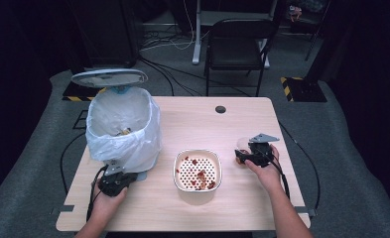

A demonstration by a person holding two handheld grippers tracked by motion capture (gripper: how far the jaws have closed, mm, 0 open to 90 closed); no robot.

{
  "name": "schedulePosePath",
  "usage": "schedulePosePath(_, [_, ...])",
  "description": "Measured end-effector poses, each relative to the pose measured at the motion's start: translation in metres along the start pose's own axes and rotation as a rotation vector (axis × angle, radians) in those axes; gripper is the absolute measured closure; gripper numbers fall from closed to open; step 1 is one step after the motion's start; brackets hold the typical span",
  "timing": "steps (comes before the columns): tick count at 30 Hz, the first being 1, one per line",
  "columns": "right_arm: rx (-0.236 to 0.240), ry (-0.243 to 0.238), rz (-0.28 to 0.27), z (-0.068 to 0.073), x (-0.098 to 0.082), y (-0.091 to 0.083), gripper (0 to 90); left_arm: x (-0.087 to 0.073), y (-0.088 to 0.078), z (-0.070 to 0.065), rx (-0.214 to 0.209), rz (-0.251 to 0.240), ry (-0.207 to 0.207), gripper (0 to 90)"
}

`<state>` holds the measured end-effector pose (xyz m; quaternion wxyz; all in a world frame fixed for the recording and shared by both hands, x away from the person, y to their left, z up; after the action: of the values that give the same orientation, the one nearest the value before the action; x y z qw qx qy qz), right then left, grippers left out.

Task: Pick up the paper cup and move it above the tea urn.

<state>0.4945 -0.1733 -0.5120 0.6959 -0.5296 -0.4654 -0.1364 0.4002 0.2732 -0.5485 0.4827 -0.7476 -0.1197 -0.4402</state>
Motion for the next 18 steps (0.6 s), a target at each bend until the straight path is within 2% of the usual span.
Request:
schedulePosePath(6, [0.01, -0.06, -0.007, 0.005, 0.004, 0.0, 35.0, 0.0, 0.0, 0.0, 0.0, 0.003, -0.001, 90.0])
schedulePosePath(10, [0.033, -0.066, -0.013, 0.008, 0.011, -0.002, 35.7, 0.0, 0.0, 0.0, 0.003, 0.002, -0.002, 90.0])
schedulePosePath(18, [0.111, -0.108, -0.039, 0.019, 0.035, -0.009, 36.1, 0.0, 0.0, 0.0, -0.002, 0.004, 0.0, 90.0])
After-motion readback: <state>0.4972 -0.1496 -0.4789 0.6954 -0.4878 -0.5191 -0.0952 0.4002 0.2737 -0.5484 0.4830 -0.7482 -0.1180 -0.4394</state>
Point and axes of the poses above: each handheld gripper's, and its own axes: y roughly forward along the jaws, x roughly out of its top, z roughly to its left, the point moved 5 cm from there along y, roughly forward along the jaws
